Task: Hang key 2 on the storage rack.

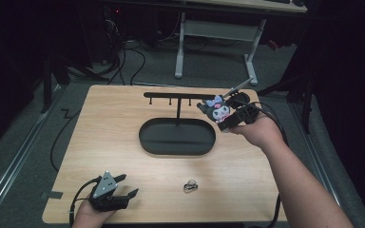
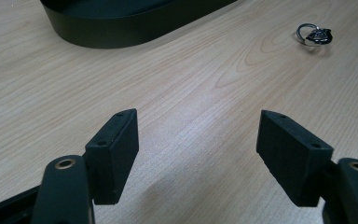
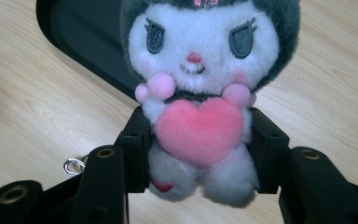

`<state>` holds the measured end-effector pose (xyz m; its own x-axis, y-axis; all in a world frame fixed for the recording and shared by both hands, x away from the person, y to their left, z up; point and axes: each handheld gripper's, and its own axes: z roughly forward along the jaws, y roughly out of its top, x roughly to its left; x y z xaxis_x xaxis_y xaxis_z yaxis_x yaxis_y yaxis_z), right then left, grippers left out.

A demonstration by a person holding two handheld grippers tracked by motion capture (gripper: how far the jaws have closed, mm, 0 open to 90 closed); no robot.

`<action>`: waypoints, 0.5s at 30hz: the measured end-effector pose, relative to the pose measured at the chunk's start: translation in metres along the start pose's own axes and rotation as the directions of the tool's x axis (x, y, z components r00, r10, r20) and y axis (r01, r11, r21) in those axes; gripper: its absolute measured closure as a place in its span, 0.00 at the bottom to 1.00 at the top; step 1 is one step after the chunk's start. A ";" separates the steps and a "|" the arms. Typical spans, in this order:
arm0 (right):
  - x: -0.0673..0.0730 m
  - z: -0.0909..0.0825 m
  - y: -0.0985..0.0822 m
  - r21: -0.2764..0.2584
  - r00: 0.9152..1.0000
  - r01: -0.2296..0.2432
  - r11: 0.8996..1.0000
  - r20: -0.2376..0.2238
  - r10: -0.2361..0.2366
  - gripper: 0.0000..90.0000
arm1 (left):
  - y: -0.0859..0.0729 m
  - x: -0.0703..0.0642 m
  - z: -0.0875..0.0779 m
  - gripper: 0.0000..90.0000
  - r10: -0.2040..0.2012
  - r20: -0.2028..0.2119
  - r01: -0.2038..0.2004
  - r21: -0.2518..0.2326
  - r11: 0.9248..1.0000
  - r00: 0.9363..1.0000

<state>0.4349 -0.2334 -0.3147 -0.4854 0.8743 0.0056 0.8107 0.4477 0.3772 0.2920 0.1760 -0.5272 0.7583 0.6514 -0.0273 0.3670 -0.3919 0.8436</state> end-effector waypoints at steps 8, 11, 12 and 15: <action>0.001 -0.005 0.012 -0.036 1.000 0.000 0.999 0.010 0.001 0.57 | 0.000 0.000 0.000 0.34 0.007 0.002 -0.007 0.002 1.000 1.000; -0.002 -0.005 0.016 -0.038 1.000 -0.007 0.999 0.019 0.008 0.57 | 0.000 0.000 0.000 0.34 0.006 0.002 -0.006 0.002 1.000 1.000; -0.003 -0.004 0.016 -0.037 1.000 -0.006 0.999 0.027 0.007 0.57 | 0.000 0.000 -0.001 0.34 0.006 0.003 -0.006 0.002 1.000 1.000; -0.007 -0.002 0.013 -0.035 0.999 -0.015 0.999 0.032 0.016 0.57 | 0.000 0.000 -0.001 0.34 0.004 0.004 -0.004 0.002 1.000 1.000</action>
<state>0.4486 -0.2338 -0.3083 -0.4617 0.8869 -0.0177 0.8060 0.4278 0.4090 0.2916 0.1767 -0.5271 0.7618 0.6473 -0.0261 0.3652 -0.3958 0.8426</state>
